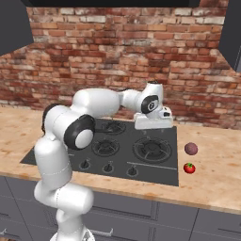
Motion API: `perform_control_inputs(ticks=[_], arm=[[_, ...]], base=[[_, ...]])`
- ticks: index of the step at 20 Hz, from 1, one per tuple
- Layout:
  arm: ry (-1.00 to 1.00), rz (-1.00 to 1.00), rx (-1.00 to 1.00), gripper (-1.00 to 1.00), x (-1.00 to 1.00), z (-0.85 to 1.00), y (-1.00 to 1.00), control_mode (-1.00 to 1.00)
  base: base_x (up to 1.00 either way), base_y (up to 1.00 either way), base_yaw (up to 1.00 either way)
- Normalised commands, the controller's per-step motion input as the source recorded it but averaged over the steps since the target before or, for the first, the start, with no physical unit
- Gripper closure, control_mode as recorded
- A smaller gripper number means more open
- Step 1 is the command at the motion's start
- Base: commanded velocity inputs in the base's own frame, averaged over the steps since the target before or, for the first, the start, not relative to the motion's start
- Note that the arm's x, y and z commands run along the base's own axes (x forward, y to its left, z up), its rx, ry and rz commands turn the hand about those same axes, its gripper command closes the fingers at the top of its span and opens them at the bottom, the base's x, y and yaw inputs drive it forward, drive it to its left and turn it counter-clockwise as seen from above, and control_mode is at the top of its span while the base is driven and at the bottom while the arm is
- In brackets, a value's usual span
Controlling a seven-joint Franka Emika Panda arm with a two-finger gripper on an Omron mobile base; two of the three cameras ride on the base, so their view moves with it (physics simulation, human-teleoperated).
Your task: Place the pan on the front left burner on the stove. Then place the tomato and the onion in the pan and turn on the front left burner.
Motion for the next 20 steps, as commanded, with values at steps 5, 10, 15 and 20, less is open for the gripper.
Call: perform_control_inputs(ticks=[5,10,15,20], arm=[[-0.01,-0.17,0.03,-1.0,0.0,-0.01,-0.69,-1.0],[-0.02,-0.17,0.0,-1.0,0.01,-0.04,-0.65,-1.0],[-0.02,-0.11,0.01,-1.0,0.05,-0.12,-0.56,-1.0],[-0.01,-0.04,0.05,-1.0,0.05,-0.28,-0.42,-1.0]], base=[[0.0,0.0,0.0],[0.0,0.0,0.0],[0.0,0.0,0.0],[0.0,0.0,0.0]])
